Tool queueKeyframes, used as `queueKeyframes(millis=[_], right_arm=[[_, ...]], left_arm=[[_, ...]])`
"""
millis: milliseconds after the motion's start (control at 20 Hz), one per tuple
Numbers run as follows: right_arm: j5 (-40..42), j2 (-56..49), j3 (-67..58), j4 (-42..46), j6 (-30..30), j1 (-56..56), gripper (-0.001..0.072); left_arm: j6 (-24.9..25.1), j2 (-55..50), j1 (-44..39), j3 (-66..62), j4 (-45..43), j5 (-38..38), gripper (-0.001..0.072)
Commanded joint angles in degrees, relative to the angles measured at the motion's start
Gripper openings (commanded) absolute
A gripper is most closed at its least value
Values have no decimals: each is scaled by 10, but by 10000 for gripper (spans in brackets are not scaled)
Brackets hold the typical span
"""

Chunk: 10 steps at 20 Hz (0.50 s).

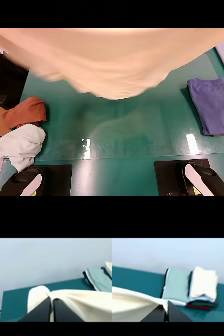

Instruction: Fold the shirts.

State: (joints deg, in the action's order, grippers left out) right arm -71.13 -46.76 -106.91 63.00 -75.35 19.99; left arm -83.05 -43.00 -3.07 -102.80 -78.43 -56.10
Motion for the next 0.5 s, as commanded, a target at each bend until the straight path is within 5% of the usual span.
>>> queueKeyframes(millis=[0,200,450], right_arm=[[-15,-6,-88,0,-1,52,17],[-56,-68,-146,-5,-16,55,17],[-58,-170,-15,49,-32,-39,16]], left_arm=[[1,27,1,-85,5,-13,22],[1,20,1,-85,21,-56,22],[0,-71,1,89,26,-109,22]])
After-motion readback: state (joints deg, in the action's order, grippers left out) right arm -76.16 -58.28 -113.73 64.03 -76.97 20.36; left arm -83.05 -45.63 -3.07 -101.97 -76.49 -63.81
